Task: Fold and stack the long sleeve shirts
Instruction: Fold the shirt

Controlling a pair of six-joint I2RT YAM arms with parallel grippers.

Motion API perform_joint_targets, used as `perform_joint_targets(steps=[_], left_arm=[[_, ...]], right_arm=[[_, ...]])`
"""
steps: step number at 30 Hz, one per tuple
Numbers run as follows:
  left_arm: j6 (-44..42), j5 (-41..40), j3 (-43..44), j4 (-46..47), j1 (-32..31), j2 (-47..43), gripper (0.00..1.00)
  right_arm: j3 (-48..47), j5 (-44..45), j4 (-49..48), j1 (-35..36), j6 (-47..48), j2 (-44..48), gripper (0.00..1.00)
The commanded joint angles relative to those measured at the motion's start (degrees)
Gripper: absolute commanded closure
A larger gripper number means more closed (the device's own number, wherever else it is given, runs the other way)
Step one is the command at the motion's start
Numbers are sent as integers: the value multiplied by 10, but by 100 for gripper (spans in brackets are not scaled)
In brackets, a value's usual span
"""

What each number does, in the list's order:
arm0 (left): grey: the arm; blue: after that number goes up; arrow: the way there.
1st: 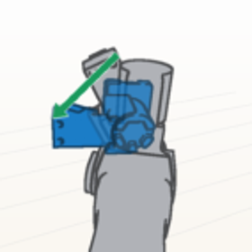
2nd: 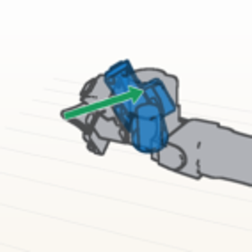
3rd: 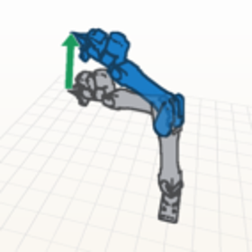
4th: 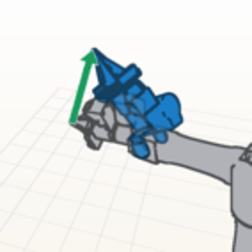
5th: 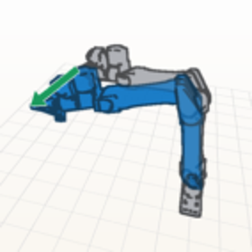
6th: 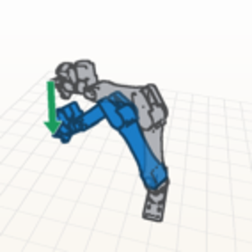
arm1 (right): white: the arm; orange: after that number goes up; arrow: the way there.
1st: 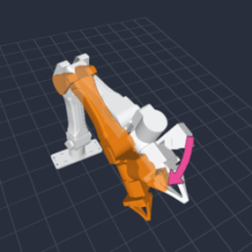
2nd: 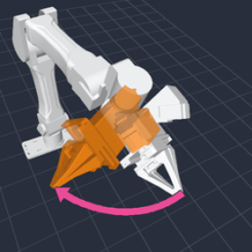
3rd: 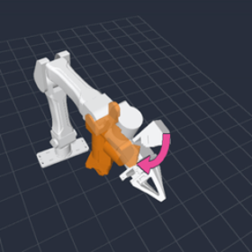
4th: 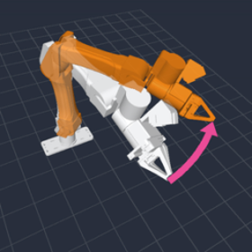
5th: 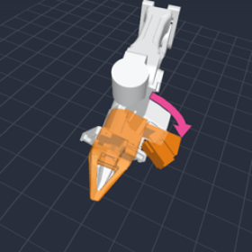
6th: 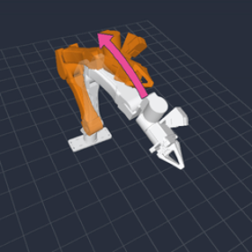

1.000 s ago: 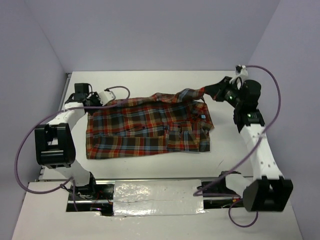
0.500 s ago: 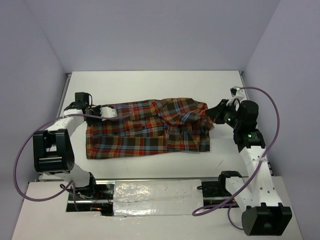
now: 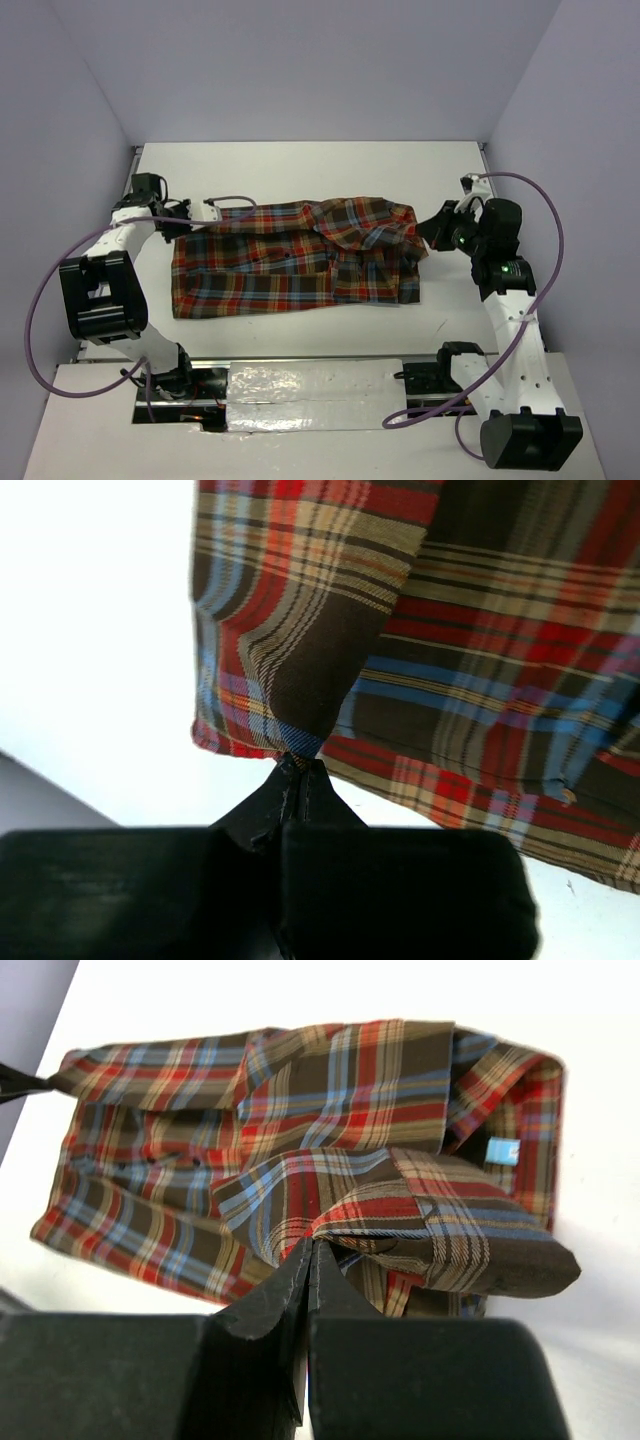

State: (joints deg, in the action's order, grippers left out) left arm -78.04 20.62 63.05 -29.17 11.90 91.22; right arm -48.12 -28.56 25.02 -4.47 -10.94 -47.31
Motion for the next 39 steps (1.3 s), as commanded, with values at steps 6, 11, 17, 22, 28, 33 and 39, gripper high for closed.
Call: perform_joint_targets(steps=[6,11,17,22,28,33,39], left_arm=[[-107,38,-30,-58,22,-4,100],[-99,28,-64,-12,9,-8,97],[-111,19,-57,-24,8,-3,41],[-124,23,-30,-77,8,-19,34],[-89,80,30,-144,4,-41,19],[60,105,90,-136,-43,-52,20],[293,113,112,-71,-176,-65,24]], right_arm=[[41,-35,55,-3,7,7,100],[85,-23,29,-3,-45,12,100],[94,-25,43,-2,-80,-23,24],[104,25,78,-20,-157,-23,4],[112,115,115,-72,-272,-29,4],[162,136,10,-95,-340,-50,34],[188,169,-25,-116,-330,-155,33]])
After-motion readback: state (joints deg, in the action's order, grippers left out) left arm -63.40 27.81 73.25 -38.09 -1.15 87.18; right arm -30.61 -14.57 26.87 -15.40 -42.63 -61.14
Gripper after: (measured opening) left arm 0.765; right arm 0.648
